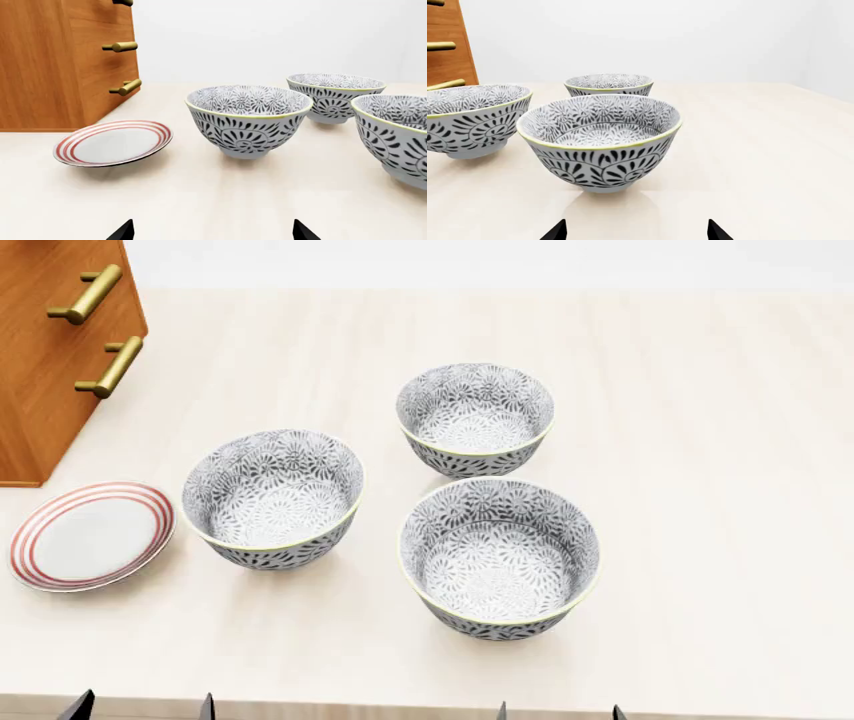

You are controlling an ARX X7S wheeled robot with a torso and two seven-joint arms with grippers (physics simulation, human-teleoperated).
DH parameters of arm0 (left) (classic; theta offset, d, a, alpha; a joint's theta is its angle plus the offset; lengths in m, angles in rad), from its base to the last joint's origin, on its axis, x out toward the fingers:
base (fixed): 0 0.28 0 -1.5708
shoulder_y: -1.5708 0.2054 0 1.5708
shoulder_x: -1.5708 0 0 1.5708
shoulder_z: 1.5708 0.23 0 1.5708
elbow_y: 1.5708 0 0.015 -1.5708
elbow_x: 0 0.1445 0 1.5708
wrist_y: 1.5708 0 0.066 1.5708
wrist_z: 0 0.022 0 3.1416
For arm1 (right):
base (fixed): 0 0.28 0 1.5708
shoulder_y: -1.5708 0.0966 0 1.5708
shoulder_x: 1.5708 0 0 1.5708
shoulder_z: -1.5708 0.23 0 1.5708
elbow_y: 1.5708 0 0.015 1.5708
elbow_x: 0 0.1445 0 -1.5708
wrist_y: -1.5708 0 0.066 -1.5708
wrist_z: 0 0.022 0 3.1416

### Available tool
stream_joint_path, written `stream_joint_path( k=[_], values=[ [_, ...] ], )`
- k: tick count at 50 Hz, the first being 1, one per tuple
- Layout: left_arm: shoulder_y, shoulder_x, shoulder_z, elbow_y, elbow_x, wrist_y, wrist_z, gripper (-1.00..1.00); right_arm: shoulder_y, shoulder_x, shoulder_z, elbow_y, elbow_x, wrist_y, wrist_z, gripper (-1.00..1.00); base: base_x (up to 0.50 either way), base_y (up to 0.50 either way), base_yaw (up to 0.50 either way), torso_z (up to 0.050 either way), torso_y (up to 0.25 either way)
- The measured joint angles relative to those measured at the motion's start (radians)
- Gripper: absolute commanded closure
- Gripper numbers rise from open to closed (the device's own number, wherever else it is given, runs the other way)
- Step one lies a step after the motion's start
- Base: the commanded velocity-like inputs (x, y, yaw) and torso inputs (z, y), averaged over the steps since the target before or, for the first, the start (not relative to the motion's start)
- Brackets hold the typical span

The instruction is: Stack the bowl at the front on the bowl in the middle.

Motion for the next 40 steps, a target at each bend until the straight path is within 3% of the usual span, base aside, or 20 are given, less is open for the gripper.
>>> stream_joint_path(
  k=[24, 29, 40],
  values=[
    [-0.008, -0.047, 0.054, 0.020, -0.040, -0.025, -0.071, -1.00, 0.014, 0.046, -0.055, -0.011, 0.048, 0.027, 0.065, -1.00, 0.00, 0.00, 0.00, 0.000, 0.000],
    [-0.050, -0.055, 0.063, 0.082, -0.052, -0.119, -0.087, -1.00, 0.047, 0.064, -0.045, -0.094, 0.096, 0.151, 0.077, -1.00, 0.00, 0.00, 0.00, 0.000, 0.000],
    [-0.237, -0.076, 0.064, 0.317, -0.118, -0.472, -0.109, -1.00, 0.241, 0.124, -0.011, -0.346, 0.190, 0.568, 0.118, -1.00, 0.00, 0.00, 0.00, 0.000, 0.000]
  ],
)
